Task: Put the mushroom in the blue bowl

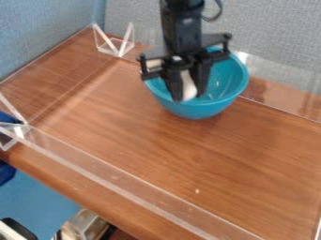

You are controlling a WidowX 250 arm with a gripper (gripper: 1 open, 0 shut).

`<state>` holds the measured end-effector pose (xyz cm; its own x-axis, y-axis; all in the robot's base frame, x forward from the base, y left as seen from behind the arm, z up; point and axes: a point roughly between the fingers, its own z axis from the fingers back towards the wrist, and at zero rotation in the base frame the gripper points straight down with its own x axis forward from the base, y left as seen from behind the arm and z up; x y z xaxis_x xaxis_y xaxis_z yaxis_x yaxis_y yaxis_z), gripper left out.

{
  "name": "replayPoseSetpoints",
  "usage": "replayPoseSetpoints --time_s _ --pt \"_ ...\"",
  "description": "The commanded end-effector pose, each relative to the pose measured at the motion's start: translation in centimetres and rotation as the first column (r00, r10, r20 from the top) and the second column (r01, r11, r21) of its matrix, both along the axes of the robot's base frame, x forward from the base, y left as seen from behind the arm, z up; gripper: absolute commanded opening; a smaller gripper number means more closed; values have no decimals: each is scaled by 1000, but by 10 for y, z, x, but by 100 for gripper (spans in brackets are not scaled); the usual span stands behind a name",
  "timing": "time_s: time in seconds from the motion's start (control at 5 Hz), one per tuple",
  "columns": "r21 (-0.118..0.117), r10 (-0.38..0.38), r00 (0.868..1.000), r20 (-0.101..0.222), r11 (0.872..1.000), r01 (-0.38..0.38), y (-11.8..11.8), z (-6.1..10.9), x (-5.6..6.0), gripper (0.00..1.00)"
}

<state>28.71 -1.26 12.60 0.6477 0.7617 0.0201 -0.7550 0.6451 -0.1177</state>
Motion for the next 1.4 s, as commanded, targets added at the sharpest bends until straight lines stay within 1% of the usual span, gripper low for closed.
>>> replayPoseSetpoints --time_s 0.0,0.2,0.4,0.6,0.8,1.0,1.2 --pt "-7 30 999 40 1000 -30 7 22 18 0" --pt "-12 67 997 25 998 -67 15 29 33 0" --pt "-1 77 997 9 997 -77 24 24 56 0" --pt "15 86 996 -6 996 -86 32 15 78 0" --pt "38 97 995 -18 995 -96 37 3 96 0" --pt "62 108 994 -27 992 -106 42 -6 111 0" --pt "84 121 992 -31 989 -118 47 -13 122 0"
